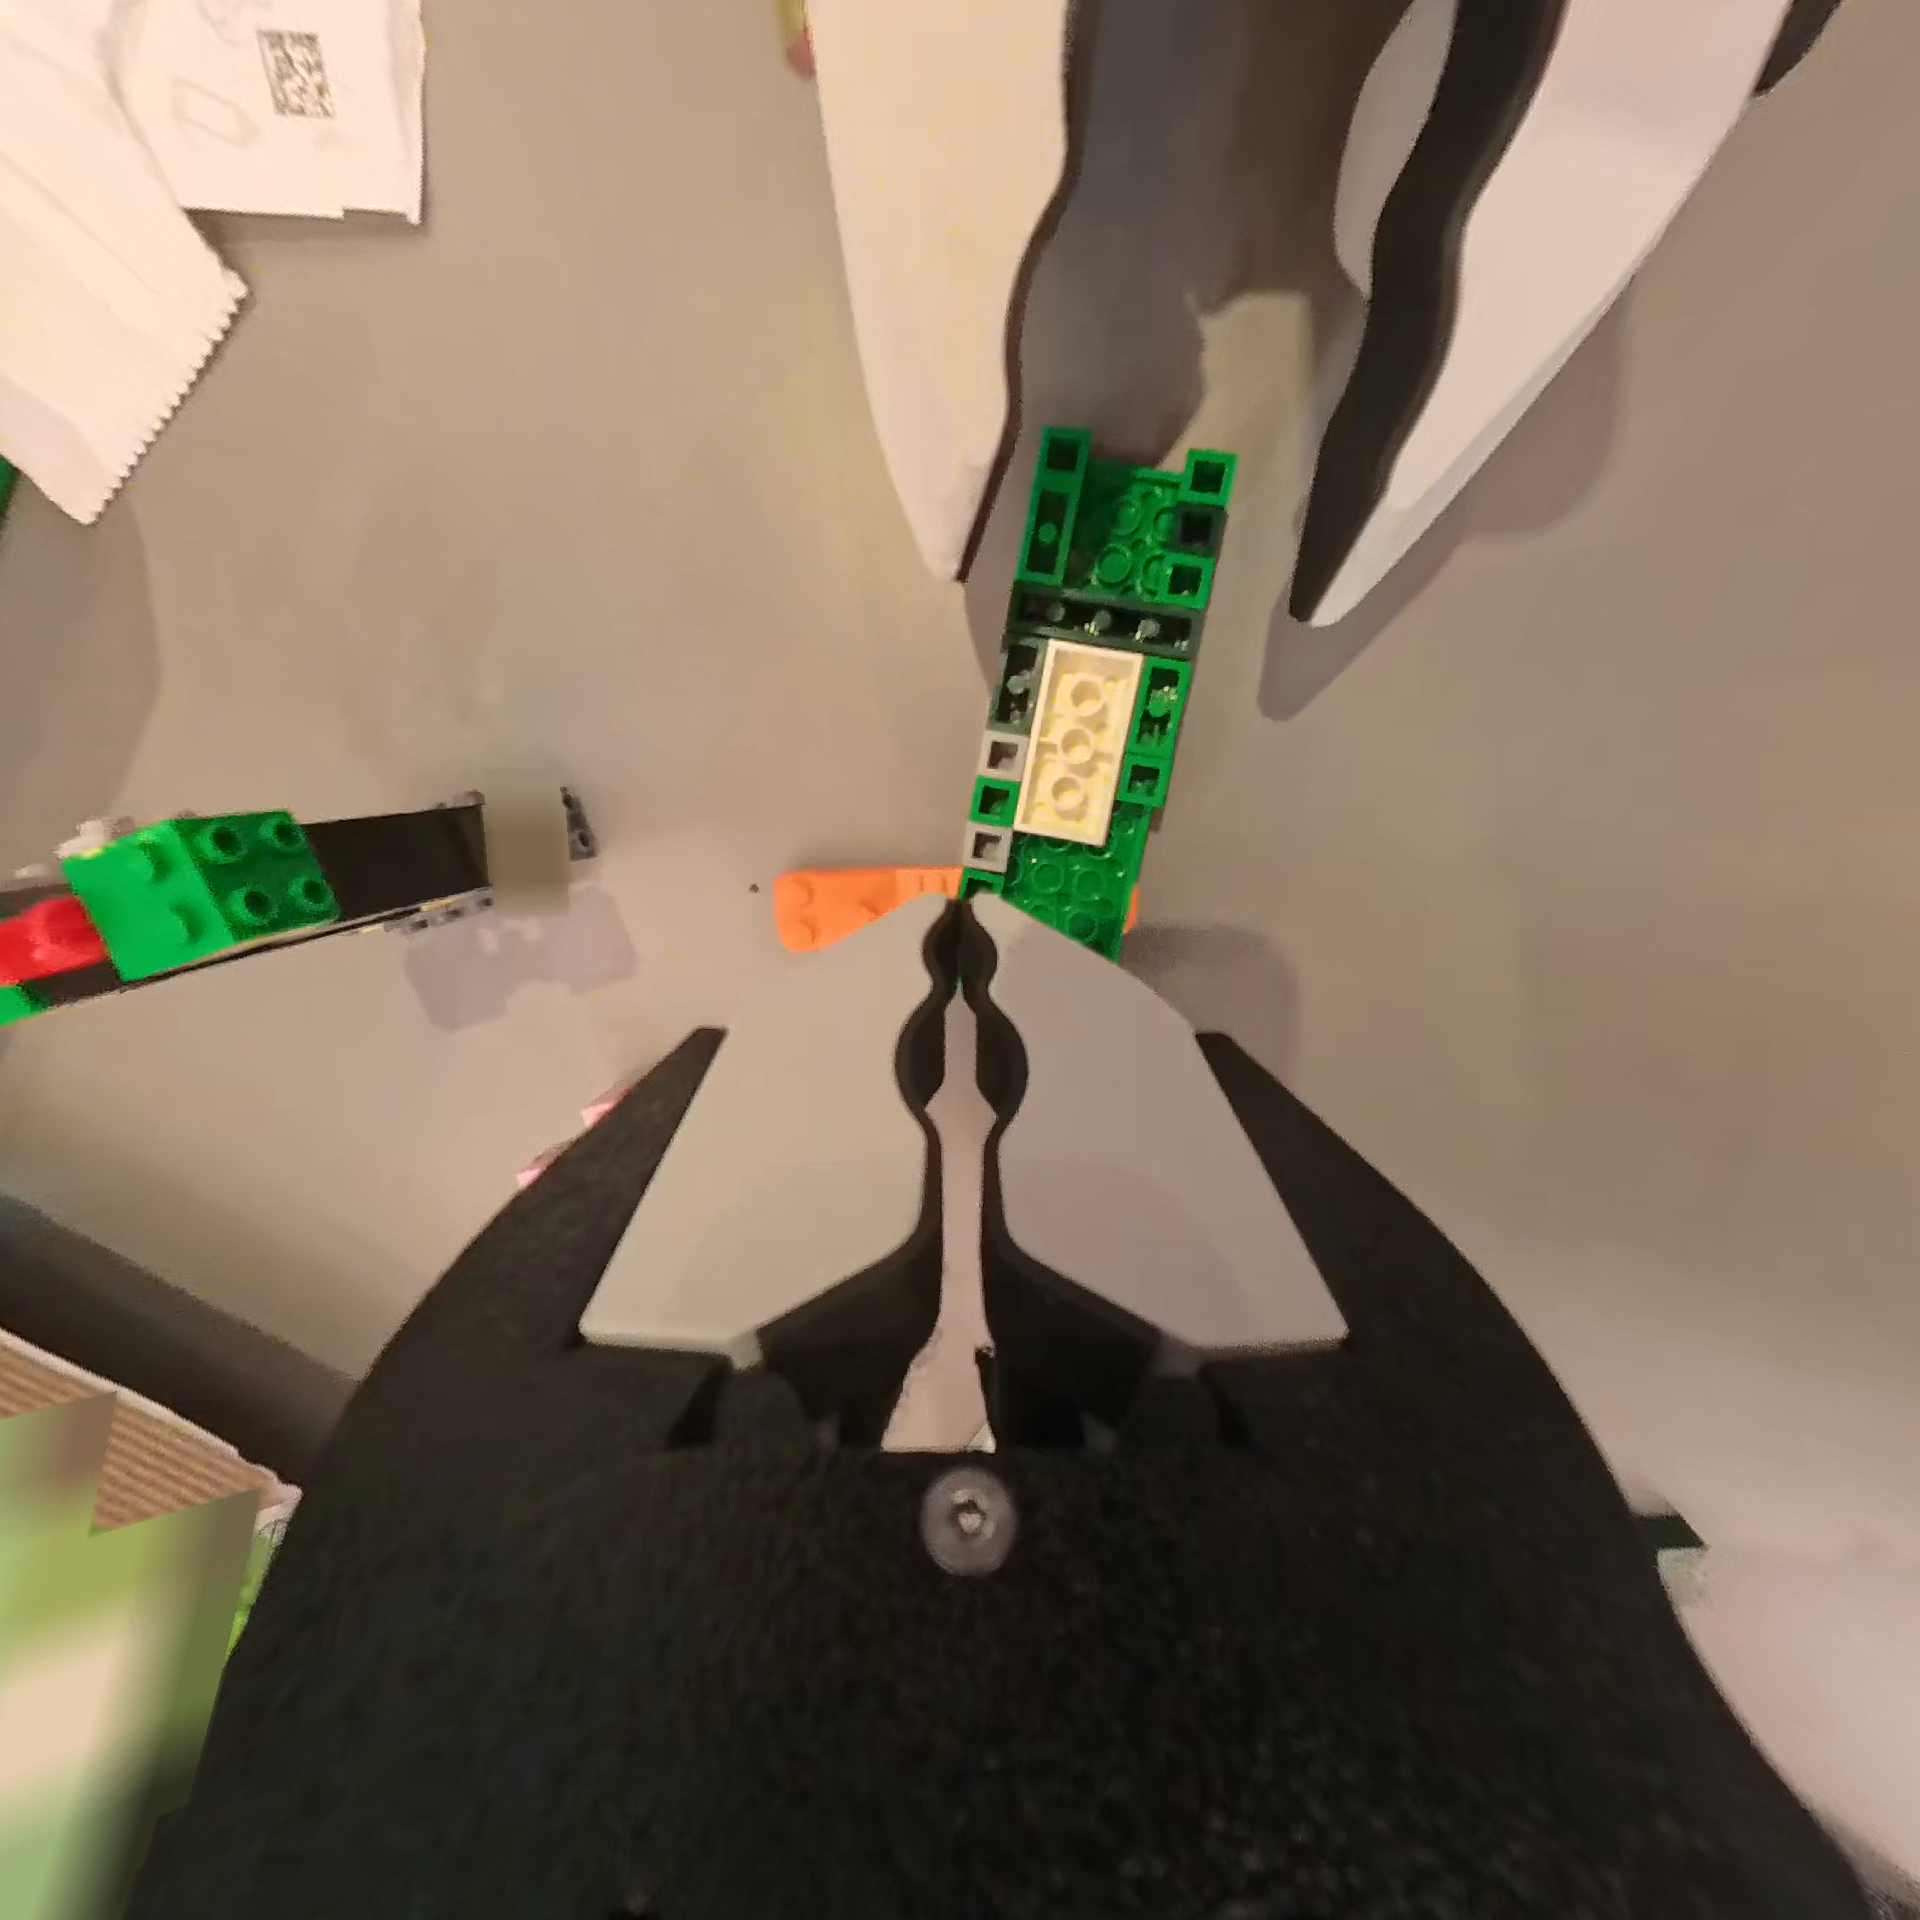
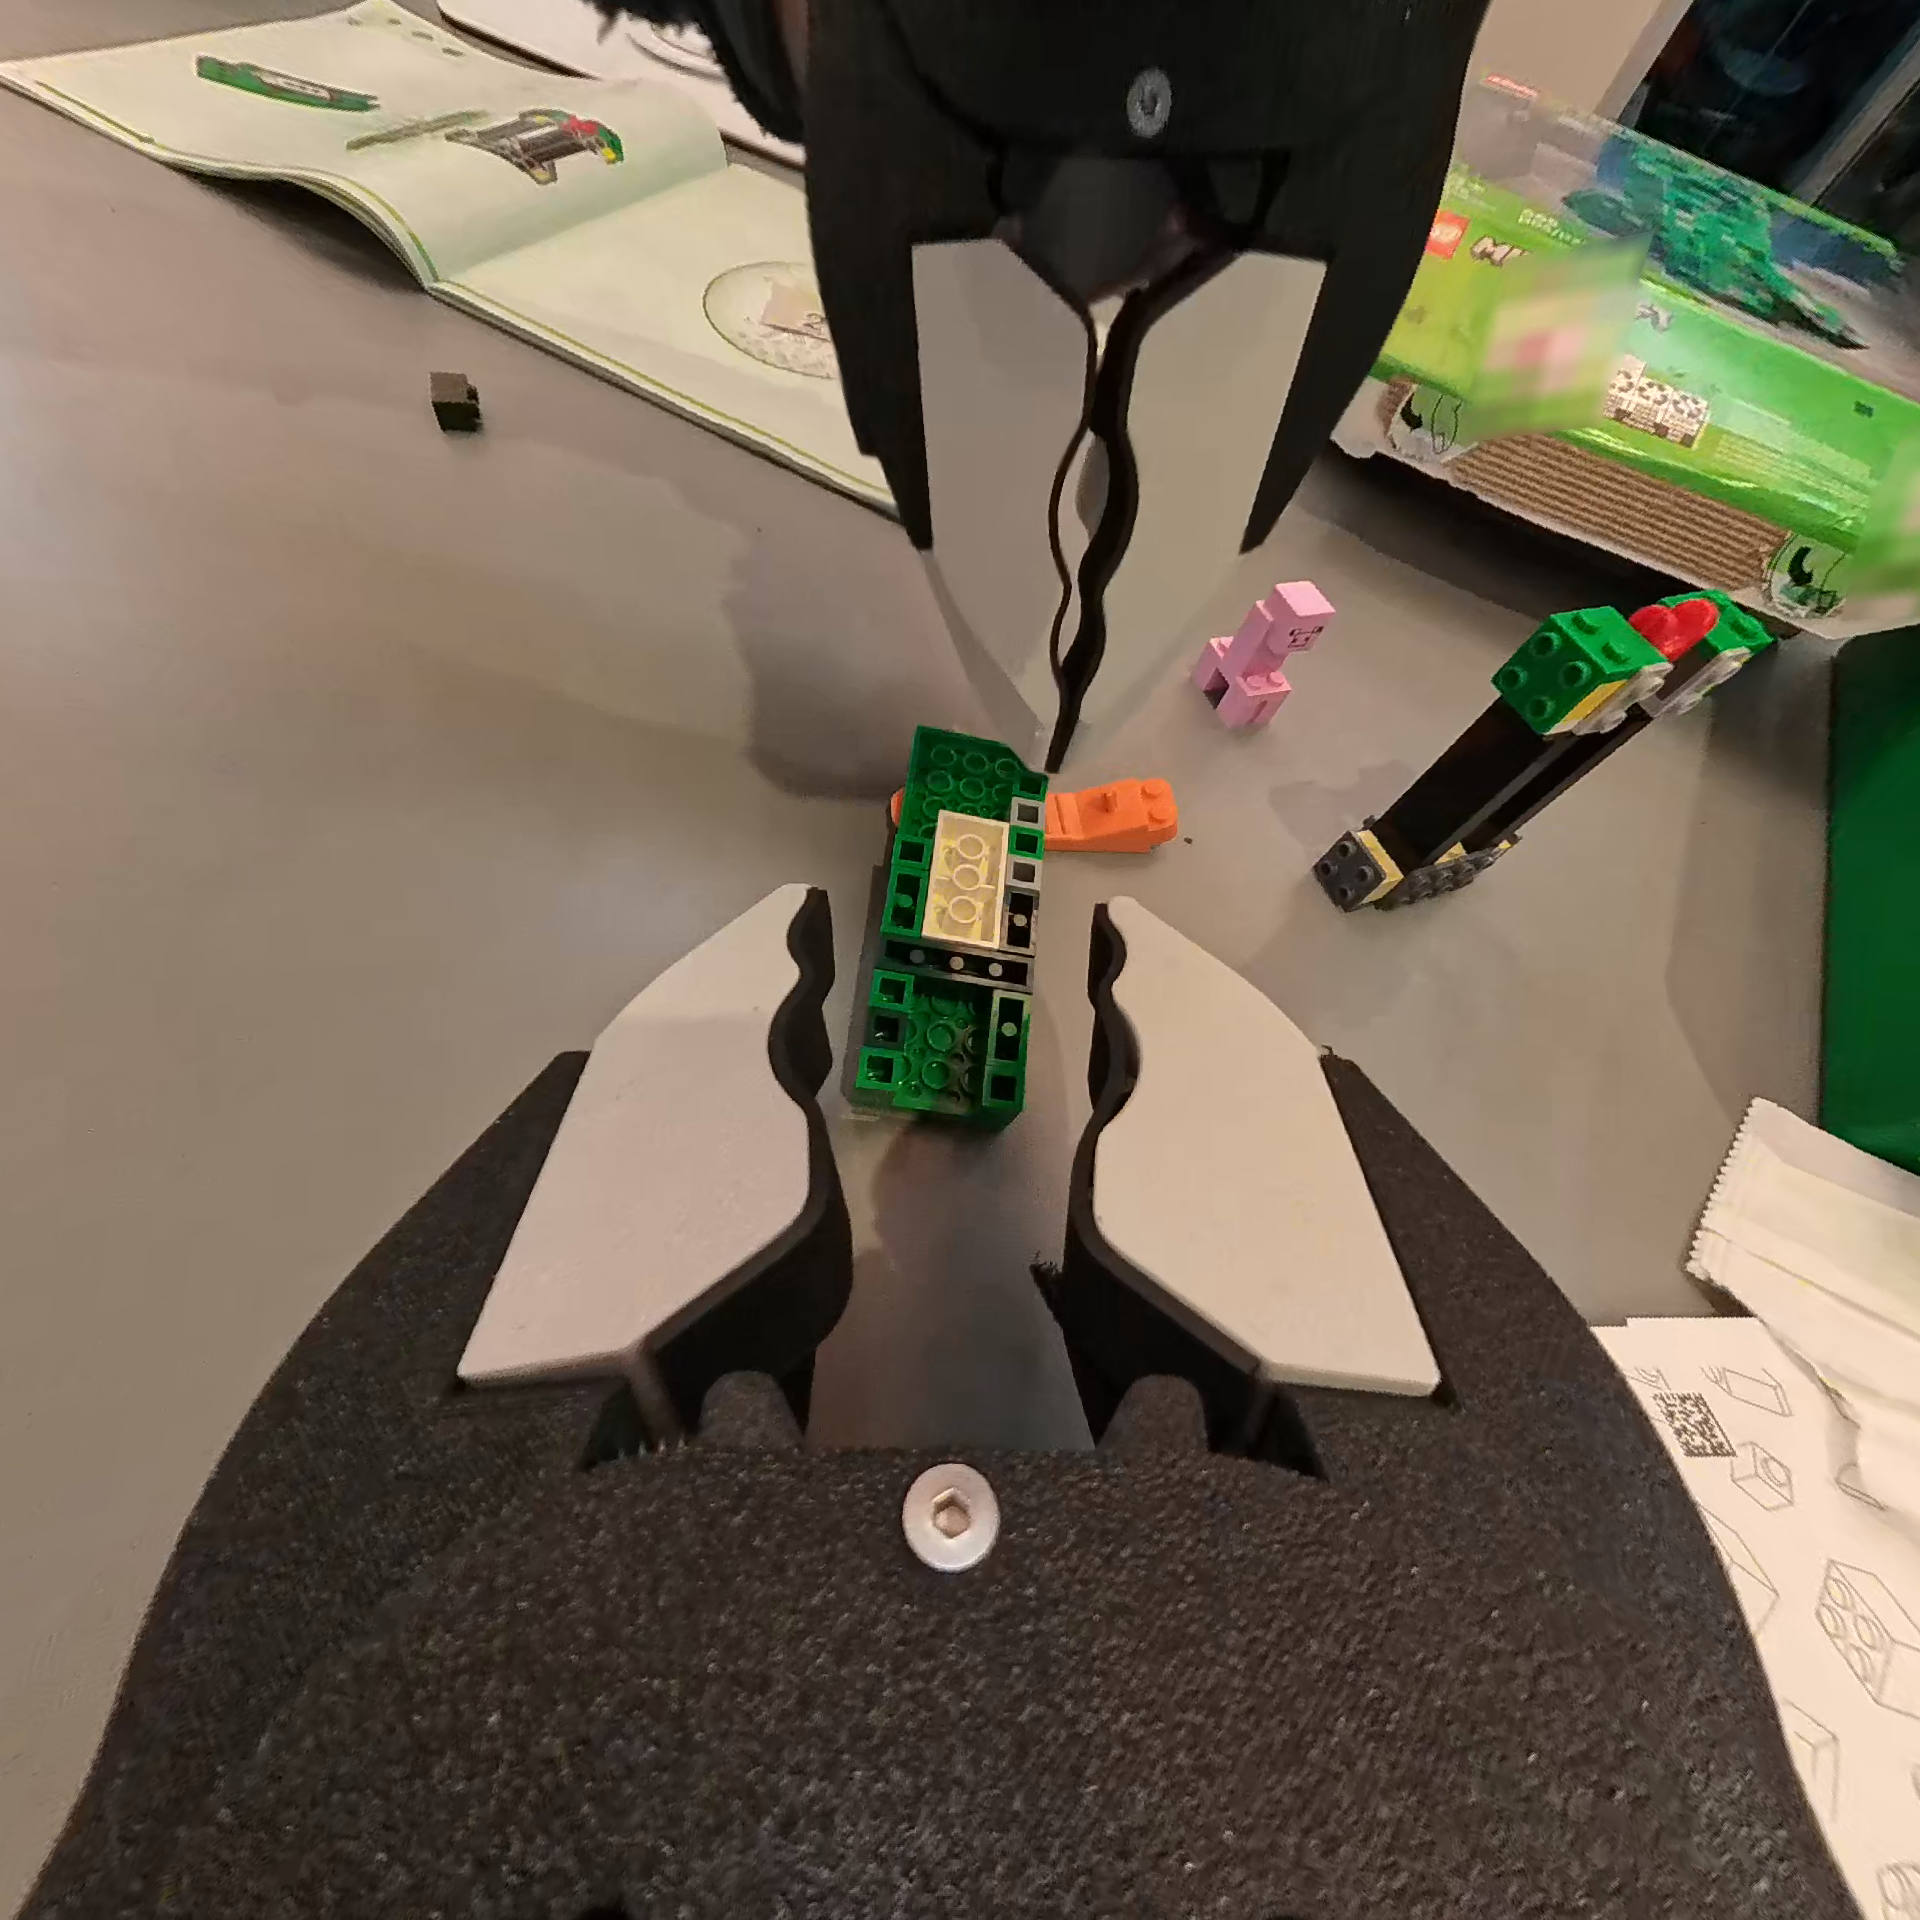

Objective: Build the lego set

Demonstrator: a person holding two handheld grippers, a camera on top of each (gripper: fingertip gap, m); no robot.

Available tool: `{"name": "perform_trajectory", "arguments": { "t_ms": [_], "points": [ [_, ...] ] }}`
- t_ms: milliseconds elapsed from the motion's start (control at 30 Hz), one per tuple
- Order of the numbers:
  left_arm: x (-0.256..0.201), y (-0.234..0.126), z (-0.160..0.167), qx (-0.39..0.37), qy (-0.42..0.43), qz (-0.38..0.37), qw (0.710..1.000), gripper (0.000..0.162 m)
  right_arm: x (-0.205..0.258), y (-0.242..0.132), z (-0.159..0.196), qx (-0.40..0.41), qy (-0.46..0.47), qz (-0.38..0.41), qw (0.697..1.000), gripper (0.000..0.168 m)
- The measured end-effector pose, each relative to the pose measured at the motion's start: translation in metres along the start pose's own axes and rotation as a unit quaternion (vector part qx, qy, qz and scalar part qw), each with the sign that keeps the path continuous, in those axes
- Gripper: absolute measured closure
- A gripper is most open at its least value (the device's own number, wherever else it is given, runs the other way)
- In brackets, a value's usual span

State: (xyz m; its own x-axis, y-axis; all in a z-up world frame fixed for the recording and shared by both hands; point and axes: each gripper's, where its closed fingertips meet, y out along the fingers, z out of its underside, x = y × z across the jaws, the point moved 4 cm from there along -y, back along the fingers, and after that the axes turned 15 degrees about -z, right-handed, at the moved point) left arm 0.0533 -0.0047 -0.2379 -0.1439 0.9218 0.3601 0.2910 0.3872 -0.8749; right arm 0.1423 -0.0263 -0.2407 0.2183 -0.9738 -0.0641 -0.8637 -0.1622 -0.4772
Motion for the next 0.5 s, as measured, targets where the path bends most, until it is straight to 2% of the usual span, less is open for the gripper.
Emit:
{"name": "perform_trajectory", "arguments": {
  "t_ms": [233,500],
  "points": [
    [-0.003,0.001,-0.002,0.012,0.016,0.004,1.0,0.162,0.0,0.002,0.002,0.011,-0.002,0.0,1.0,0.122],
    [-0.005,0.001,-0.005,0.044,0.045,-0.009,0.998,0.162,-0.001,0.013,0.012,0.08,-0.004,0.008,0.997,0.122]
  ]
}}
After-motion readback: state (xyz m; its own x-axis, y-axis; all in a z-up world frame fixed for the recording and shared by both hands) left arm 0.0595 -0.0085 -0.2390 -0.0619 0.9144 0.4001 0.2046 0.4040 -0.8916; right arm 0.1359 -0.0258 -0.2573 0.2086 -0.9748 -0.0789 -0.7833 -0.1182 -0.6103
